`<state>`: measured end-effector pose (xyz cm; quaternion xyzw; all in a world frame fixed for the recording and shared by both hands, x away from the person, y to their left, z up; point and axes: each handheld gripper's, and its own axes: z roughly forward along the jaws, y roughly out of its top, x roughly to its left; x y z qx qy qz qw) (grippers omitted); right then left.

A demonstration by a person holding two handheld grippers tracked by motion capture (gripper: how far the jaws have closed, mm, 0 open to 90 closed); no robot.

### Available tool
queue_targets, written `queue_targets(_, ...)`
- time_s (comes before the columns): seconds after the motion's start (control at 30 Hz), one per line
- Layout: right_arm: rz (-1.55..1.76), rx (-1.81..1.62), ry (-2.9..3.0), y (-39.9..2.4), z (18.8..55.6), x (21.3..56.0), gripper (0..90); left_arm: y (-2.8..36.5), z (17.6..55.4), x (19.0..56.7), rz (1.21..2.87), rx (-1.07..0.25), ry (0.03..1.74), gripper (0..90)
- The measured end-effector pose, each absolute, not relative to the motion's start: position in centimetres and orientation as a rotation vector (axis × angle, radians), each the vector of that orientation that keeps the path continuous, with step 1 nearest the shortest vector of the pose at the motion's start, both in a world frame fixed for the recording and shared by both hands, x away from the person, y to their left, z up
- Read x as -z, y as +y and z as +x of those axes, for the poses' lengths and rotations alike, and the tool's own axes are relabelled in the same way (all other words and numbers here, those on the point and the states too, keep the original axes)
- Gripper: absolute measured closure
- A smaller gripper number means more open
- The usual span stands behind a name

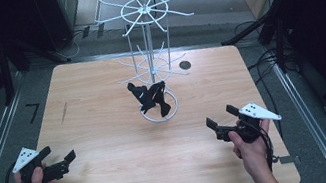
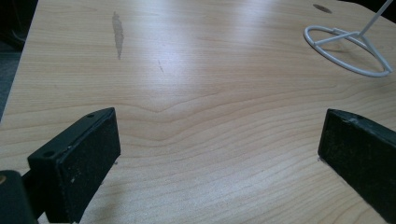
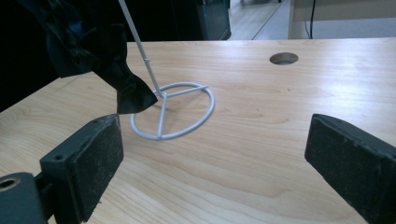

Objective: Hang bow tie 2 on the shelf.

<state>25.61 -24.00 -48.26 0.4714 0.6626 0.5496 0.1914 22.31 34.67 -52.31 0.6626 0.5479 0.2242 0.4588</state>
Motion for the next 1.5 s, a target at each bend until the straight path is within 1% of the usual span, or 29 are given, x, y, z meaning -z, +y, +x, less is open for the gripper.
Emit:
queue_targets(0.77, 1.427, -1.470, 1.786, -28.9, 23.5, 51.4, 4.4, 34.8, 22.6, 52.3, 1.641, -0.523, 1.363, 0.0)
queue_targets(1.03, 1.444, -1.415, 1.769, -31.1, 22.3, 52.5, 4.3, 34.8, 22.7, 52.4, 1.640, -0.519, 1.367, 0.0)
queue_targets(1.5, 1.512, -1.359, 1.698, -34.6, 20.1, 53.6, 4.8, 34.8, 22.7, 52.4, 1.643, -0.513, 1.374, 0.0)
